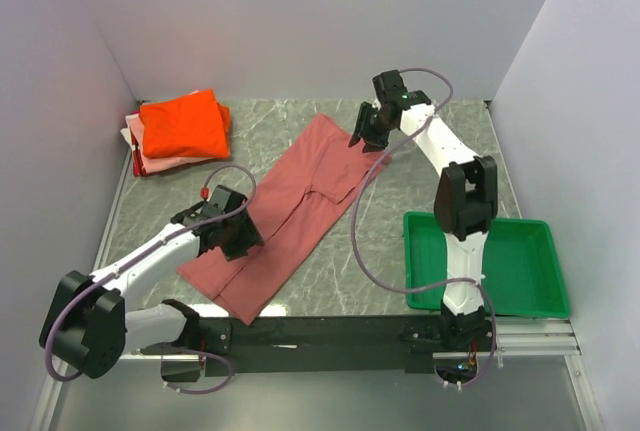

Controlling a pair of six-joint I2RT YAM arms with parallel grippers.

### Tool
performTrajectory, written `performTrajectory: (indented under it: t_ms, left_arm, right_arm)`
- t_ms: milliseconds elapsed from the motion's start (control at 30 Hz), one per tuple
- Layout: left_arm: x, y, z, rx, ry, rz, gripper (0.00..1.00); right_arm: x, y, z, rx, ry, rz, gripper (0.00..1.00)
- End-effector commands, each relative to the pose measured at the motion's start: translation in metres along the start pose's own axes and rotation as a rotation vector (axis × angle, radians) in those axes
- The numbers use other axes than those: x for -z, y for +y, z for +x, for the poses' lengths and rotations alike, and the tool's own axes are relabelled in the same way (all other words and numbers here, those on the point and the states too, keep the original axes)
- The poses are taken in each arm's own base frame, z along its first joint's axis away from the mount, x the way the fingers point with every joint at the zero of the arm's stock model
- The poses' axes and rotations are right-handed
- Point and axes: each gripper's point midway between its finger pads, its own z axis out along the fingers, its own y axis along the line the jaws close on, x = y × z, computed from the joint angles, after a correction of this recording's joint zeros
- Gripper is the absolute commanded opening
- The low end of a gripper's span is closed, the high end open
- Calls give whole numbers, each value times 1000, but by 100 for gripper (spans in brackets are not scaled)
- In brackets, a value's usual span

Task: Fold and stack the t-shirts
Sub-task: Fold the tshirt

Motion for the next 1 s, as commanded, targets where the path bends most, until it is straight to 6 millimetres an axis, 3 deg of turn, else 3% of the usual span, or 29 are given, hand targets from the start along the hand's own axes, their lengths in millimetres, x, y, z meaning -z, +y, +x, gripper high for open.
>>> performTrajectory:
  t_ms: [0, 67, 200, 400, 667, 800, 900, 967]
  left_arm:
    - [-12, 15, -5, 37, -50, -62, 56]
    - [-15, 9, -7, 37, -60, -25, 56]
    - [-26, 16, -1, 16, -40, -39, 55]
    - [-36, 26, 15, 4, 17, -45, 53]
    - [-38, 10, 59, -5, 172, 43, 51]
    - [-34, -5, 76, -36, 258, 77, 50]
    - [-30, -26, 85, -55, 317, 127, 51]
    - [-24, -53, 95, -80, 372, 225, 51]
  right_arm:
    - [17, 10, 15, 62, -4, -34, 51]
    - [6, 3, 32, 59, 31, -27, 51]
    - [-17, -10, 58, 51, 108, 2, 51]
    - [-45, -29, 71, 41, 177, 73, 51]
    - [-75, -46, 65, 13, 218, 183, 51]
    - [-86, -47, 49, -7, 195, 215, 51]
    - [-94, -54, 42, -34, 201, 223, 50]
    - [-95, -55, 30, -59, 184, 207, 50]
